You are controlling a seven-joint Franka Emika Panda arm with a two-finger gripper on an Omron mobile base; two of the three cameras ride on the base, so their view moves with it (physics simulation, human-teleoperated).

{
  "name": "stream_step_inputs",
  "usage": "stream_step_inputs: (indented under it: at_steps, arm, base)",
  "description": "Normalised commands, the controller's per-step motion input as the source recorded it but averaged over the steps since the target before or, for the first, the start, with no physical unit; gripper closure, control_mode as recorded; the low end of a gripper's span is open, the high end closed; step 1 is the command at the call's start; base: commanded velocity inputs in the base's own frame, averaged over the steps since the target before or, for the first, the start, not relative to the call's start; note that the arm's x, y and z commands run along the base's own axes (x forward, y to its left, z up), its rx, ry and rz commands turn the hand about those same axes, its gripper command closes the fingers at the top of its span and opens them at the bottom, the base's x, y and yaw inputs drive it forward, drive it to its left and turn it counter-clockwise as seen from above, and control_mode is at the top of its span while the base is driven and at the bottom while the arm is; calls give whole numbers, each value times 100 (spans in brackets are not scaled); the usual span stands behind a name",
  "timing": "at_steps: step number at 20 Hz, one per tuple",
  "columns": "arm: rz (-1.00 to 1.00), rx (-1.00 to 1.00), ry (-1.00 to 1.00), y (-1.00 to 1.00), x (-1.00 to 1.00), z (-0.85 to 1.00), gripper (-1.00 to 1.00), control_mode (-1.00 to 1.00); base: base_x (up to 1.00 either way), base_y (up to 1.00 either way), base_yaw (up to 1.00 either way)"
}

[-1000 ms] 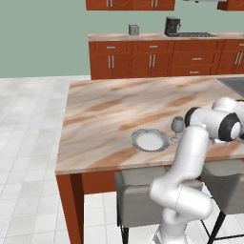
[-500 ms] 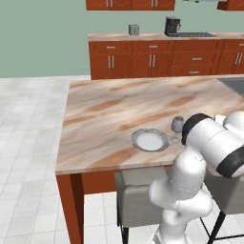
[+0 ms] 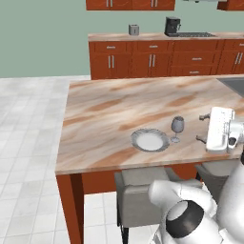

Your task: Retrieve the wine glasses from the counter and place one next to each plate.

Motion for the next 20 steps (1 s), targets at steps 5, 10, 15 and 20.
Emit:
stream_step_inputs:
  at_steps: [5,10,15,20]
  arm:
    - [-1,3,18,17,-16,84,-100,-100]
    - [-8,0,28,16,-17,11,-100,-100]
    - [-13,0,9,10,-24,0,-100,-100]
    - [-1,0,0,26,-58,-7,-100,-100]
  base:
    - [0,0,0]
    - [0,0,0]
    - [0,0,0]
    - [0,0,0]
